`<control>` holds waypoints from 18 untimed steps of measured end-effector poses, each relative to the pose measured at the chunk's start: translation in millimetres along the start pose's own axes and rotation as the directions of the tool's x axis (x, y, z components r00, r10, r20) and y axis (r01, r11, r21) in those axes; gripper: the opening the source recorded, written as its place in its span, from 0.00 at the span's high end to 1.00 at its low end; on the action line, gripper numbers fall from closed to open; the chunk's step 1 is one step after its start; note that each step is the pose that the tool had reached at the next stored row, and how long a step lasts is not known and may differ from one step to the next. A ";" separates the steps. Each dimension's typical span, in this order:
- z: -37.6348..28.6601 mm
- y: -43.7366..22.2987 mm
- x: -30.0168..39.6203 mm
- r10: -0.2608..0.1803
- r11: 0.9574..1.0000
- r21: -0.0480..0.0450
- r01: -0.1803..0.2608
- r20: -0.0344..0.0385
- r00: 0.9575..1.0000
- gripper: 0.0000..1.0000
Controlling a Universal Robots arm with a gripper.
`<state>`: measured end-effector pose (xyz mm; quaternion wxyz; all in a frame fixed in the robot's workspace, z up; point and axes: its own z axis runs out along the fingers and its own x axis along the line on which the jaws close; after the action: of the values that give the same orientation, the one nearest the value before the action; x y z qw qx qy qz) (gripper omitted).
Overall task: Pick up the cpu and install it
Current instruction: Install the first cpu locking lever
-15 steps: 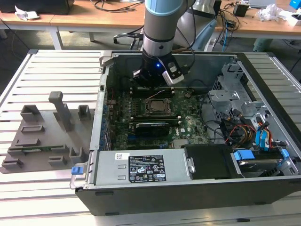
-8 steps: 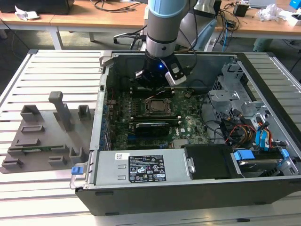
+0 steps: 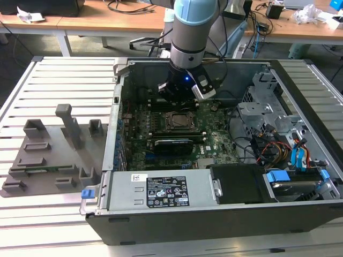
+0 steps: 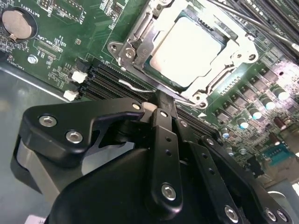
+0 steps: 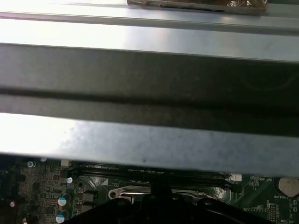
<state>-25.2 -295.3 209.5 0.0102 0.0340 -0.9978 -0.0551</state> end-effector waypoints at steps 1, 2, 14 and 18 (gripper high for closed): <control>0.8 -0.2 -1.1 0.000 1.000 0.000 0.000 0.000 1.000 0.89; 1.4 -0.3 -2.0 0.000 1.000 0.001 0.000 0.000 1.000 0.89; 8.7 -1.7 -10.8 0.000 1.000 0.013 0.000 -0.001 1.000 0.89; 9.1 -1.9 -12.5 0.000 1.000 0.017 0.000 -0.002 1.000 0.89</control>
<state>-12.8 -295.4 200.0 0.0109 0.0339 -0.9983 -0.0468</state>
